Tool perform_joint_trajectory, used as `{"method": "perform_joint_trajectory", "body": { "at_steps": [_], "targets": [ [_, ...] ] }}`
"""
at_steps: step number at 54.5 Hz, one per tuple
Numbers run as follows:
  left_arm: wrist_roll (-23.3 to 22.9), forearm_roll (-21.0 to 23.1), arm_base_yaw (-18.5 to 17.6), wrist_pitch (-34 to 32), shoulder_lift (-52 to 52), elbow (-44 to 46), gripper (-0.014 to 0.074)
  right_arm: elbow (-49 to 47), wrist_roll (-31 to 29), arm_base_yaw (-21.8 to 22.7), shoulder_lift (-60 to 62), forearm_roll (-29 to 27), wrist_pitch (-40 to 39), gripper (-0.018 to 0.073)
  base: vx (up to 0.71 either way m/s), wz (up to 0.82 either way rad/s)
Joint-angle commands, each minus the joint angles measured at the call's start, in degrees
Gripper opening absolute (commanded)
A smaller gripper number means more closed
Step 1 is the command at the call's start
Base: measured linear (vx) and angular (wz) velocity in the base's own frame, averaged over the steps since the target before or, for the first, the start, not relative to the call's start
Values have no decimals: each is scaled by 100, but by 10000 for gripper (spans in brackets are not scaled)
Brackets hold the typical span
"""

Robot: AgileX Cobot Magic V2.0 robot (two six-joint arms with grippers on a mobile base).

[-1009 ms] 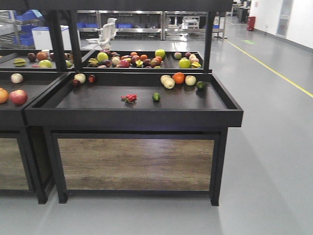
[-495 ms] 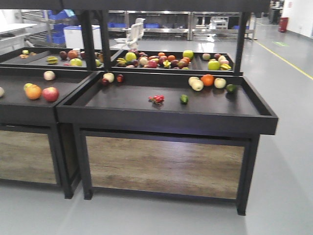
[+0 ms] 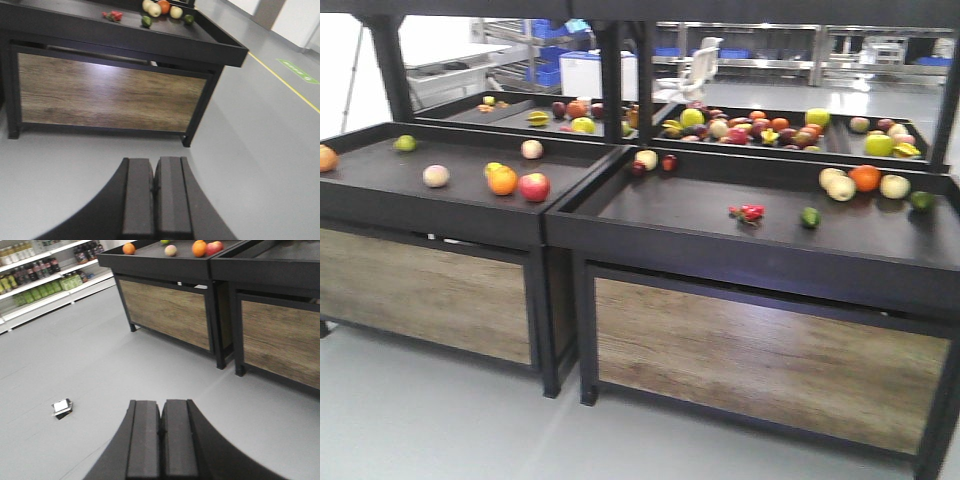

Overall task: Pick snacks and fruit into basket
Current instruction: 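Drive up to the fruit table with the red chili peppers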

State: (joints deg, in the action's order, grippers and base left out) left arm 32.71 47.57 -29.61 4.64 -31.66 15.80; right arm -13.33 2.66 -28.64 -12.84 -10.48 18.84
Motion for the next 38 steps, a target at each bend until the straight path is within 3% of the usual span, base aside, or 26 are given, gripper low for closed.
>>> {"method": "perform_joint_trajectory", "body": {
  "at_steps": [1, 18, 38],
  "targets": [
    [-38, 62, -2, -328, 3, 151, 2, -178, -45, 28, -45, 14, -456, -8, 13, 38],
    [-38, 62, -2, -328, 3, 151, 2, -178, -45, 28, -45, 14, -456, -8, 15, 30],
    [-38, 62, -2, -328, 3, 151, 2, -178, -45, 28, -45, 14, -456, -8, 19, 1]
  ]
}}
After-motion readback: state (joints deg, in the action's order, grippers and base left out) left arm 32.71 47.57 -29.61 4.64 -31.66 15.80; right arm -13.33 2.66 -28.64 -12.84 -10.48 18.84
